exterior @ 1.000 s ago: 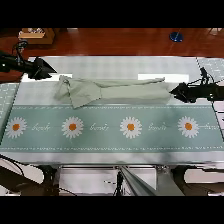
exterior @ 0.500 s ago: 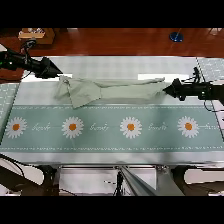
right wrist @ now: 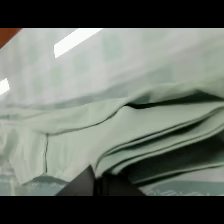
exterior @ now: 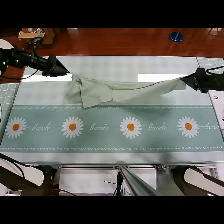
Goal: Fold the shirts.
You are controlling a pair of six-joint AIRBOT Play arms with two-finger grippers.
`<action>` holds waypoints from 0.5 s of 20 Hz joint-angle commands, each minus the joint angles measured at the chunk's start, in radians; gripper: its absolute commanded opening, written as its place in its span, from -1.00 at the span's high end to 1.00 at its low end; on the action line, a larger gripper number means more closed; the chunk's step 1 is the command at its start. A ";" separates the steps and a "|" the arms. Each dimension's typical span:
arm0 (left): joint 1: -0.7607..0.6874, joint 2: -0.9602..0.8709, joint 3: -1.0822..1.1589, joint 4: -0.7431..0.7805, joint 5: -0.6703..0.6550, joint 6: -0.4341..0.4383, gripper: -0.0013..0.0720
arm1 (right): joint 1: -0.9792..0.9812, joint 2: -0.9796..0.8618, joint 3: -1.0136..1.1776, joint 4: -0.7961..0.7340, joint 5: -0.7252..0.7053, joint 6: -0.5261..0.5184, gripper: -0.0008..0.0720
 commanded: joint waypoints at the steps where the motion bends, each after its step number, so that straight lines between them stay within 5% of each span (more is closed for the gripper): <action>1: -0.076 0.001 0.001 -0.106 -0.014 -0.030 0.70 | -0.009 0.116 0.001 -0.040 0.084 0.021 0.93; 3: -0.141 0.001 0.001 -0.149 -0.021 -0.031 0.91 | -0.009 0.182 0.001 -0.102 0.128 0.045 0.93; 10: -0.418 0.000 0.001 -0.164 0.009 -0.065 0.91 | -0.009 0.382 0.001 -0.233 0.243 0.110 0.93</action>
